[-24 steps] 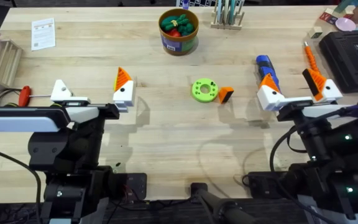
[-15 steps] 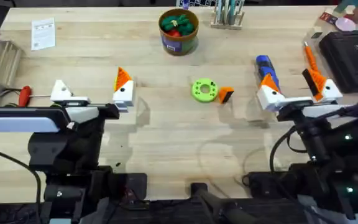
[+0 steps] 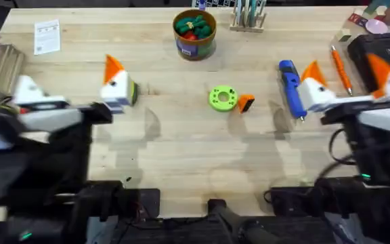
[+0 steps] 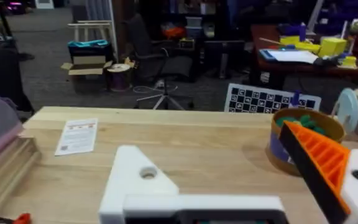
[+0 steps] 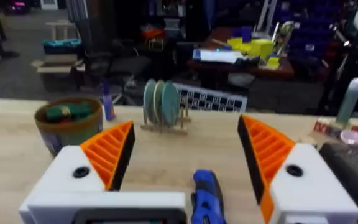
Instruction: Pick up the gripper from the table and insert it into the empty holder that is missing its gripper. Then pick up a screw, insert it into the mounting hole, and use the screwdriver to tighten it. Finally, clean up the table by picking up the vegetable and placing it into the bucket.
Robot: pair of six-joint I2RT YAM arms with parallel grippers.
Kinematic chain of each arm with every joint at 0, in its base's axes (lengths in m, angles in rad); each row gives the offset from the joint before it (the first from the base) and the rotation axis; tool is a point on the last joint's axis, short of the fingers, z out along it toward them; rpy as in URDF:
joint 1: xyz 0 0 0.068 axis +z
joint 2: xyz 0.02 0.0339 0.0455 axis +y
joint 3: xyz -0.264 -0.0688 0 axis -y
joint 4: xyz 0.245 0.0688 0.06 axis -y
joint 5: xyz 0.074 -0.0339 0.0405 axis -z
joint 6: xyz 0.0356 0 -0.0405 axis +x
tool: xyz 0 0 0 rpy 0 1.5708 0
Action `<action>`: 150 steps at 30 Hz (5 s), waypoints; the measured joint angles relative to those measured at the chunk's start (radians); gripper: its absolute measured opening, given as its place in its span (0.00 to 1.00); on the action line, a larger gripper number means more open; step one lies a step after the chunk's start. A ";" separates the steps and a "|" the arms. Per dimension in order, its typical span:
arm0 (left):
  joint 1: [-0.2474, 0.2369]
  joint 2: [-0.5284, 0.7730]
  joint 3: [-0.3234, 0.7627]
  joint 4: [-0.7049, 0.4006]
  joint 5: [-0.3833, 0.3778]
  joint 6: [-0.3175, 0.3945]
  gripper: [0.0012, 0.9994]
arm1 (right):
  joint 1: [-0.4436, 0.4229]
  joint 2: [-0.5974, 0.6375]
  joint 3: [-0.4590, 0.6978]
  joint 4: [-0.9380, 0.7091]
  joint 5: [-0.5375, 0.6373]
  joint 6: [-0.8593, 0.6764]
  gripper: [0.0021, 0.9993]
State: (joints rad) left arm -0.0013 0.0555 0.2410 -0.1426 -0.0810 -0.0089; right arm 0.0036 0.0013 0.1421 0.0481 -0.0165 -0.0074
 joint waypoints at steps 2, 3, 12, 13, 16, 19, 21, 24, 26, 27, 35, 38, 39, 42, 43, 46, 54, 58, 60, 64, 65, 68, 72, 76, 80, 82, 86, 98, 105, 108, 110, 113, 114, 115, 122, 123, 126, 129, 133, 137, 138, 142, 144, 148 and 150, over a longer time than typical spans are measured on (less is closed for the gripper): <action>0.000 0.057 0.086 -0.042 -0.019 0.001 0.99 | 0.000 0.011 0.067 -0.032 0.000 0.000 0.99; 0.000 0.096 0.132 -0.065 -0.025 0.000 0.99 | 0.000 0.023 0.107 -0.061 0.000 0.000 0.99; 0.000 0.564 0.525 -0.374 -0.047 0.000 0.99 | 0.000 0.338 0.459 -0.451 -0.001 0.000 0.99; 0.000 0.618 0.569 -0.412 -0.047 0.001 0.99 | 0.000 0.379 0.493 -0.485 -0.002 0.000 0.99; 0.000 0.759 0.685 -0.518 -0.047 0.001 0.99 | 0.000 0.529 0.620 -0.603 -0.004 0.000 0.99; 0.000 0.885 0.783 -0.611 -0.047 0.000 0.99 | 0.000 0.670 0.729 -0.695 -0.004 0.000 0.99; 0.000 0.957 0.837 -0.663 -0.047 0.000 0.99 | 0.000 0.763 0.797 -0.759 -0.004 0.000 0.99; 0.000 1.053 0.902 -0.732 -0.047 0.000 0.99 | 0.000 0.885 0.879 -0.844 -0.004 0.000 0.99; 0.000 1.112 0.934 -0.775 -0.047 0.000 0.99 | 0.000 0.961 0.931 -0.913 -0.004 0.000 0.99; 0.000 1.134 0.944 -0.790 -0.047 0.000 0.99 | 0.000 0.999 0.956 -0.946 -0.004 0.000 0.99; 0.000 1.241 0.954 -0.829 -0.047 0.001 0.99 | 0.000 1.179 1.011 -1.008 -0.004 0.000 0.99; 0.000 1.243 0.954 -0.837 -0.047 0.000 0.99 | 0.000 1.190 1.011 -1.009 -0.004 0.000 0.99; 0.000 1.243 0.954 -0.838 -0.046 0.000 0.99 | 0.000 1.190 1.011 -1.009 -0.004 0.000 0.99; 0.000 1.243 0.954 -0.838 -0.030 0.000 0.99 | 0.000 1.190 1.012 -1.009 -0.004 0.000 0.99; 0.000 1.243 0.954 -0.839 -0.023 0.000 0.99 | 0.000 1.190 1.013 -1.009 -0.004 0.000 0.99; 0.000 1.254 0.954 -0.851 0.009 0.000 0.99 | 0.000 1.190 1.013 -1.009 -0.004 0.000 0.99; 0.059 1.405 0.955 -0.884 0.114 0.013 0.99 | 0.000 1.190 1.013 -1.009 -0.004 0.000 0.99; 0.067 1.505 0.955 -0.862 0.124 0.017 0.99 | 0.000 1.190 1.013 -1.009 -0.004 0.000 0.99; 0.065 1.552 0.955 -0.847 0.127 0.019 1.00 | 0.000 1.190 1.013 -1.009 -0.004 0.000 0.99; 0.062 1.638 0.955 -0.809 0.126 0.020 0.96 | 0.000 1.190 1.013 -1.009 -0.006 0.000 0.99; 0.062 1.657 0.955 -0.796 0.125 0.021 0.96 | 0.000 1.190 1.013 -1.009 -0.006 0.000 0.99; 0.062 1.697 0.955 -0.762 0.112 0.021 0.94 | 0.000 1.190 1.014 -1.010 -0.006 0.000 0.99; 0.062 1.734 0.955 -0.748 0.101 0.021 0.91 | 0.000 1.190 1.014 -1.009 -0.006 0.000 0.99; 0.062 1.765 0.959 -0.748 0.107 0.023 0.82 | 0.000 1.190 1.014 -1.010 -0.006 0.000 0.99; 0.060 1.765 0.964 -0.739 0.103 0.026 0.40 | 0.000 1.190 1.014 -1.010 -0.006 0.000 0.99; 0.060 1.765 0.965 -0.739 0.103 0.027 0.08 | 0.000 1.190 1.014 -1.010 -0.007 0.000 0.99; 0.059 1.765 0.965 -0.739 0.103 0.030 0.00 | 0.000 1.190 1.014 -1.010 -0.006 0.000 0.99; 0.059 1.771 1.035 -0.818 0.104 0.030 0.00 | 0.000 1.190 1.014 -1.010 -0.007 0.000 0.99; 0.050 1.723 1.194 -0.927 0.105 0.023 0.00 | 0.000 1.190 1.014 -1.010 -0.006 0.000 0.99; 0.038 1.654 1.234 -0.963 0.106 0.018 0.00 | 0.000 1.190 1.014 -1.010 -0.007 0.000 0.99; 0.031 1.590 1.251 -0.979 0.107 0.014 0.00 | 0.000 1.190 1.014 -1.010 -0.006 0.000 0.99; 0.029 1.501 1.259 -1.013 0.107 0.007 0.00 | 0.000 1.190 1.014 -1.010 -0.007 0.000 0.99; 0.029 1.480 1.259 -1.022 0.107 0.004 0.00 | 0.000 1.190 1.014 -1.010 -0.007 0.000 0.99; 0.029 1.460 1.259 -1.031 0.107 0.002 0.00 | 0.000 1.190 1.014 -1.010 -0.007 0.000 0.99; 0.029 1.393 1.259 -1.056 0.107 0.000 0.00 | 0.000 1.190 1.014 -1.010 -0.007 0.000 0.99; 0.029 1.392 1.259 -1.057 0.107 0.000 0.00 | 0.000 1.190 1.014 -1.010 -0.006 0.000 0.99; 0.029 1.391 1.259 -1.058 0.107 0.000 0.20 | 0.000 1.190 1.014 -1.010 -0.007 0.000 0.99; 0.029 1.391 1.259 -1.057 0.107 -0.001 0.68 | 0.000 1.190 1.014 -1.010 -0.007 0.000 0.99; 0.029 1.391 1.259 -1.051 0.107 -0.009 0.98 | 0.000 1.190 1.014 -1.010 -0.007 0.000 0.99; 0.029 1.391 1.259 -1.051 0.107 -0.010 0.99 | 0.000 1.190 1.014 -1.010 -0.006 0.000 0.99; 0.029 1.391 1.259 -1.051 0.107 -0.010 0.99 | 0.000 1.190 1.014 -1.010 -0.006 0.000 0.99; 0.029 1.391 1.259 -1.051 0.107 -0.011 0.99 | 0.000 1.190 1.014 -1.010 -0.007 0.000 0.99; 0.029 1.391 1.259 -1.051 0.107 -0.011 0.99 | 0.000 1.190 1.014 -1.010 -0.006 0.000 0.99; 0.029 1.391 1.259 -1.051 0.107 -0.011 0.99 | 0.000 1.190 1.014 -1.010 -0.007 0.000 0.99; 0.029 1.391 1.259 -1.051 0.107 -0.011 0.99 | 0.000 1.190 1.014 -1.010 -0.007 0.000 0.99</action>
State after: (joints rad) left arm 0.0277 1.4464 1.5005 -1.1938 0.0265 -0.0196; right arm 0.0036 1.1912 1.1557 -0.9623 -0.0231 -0.0074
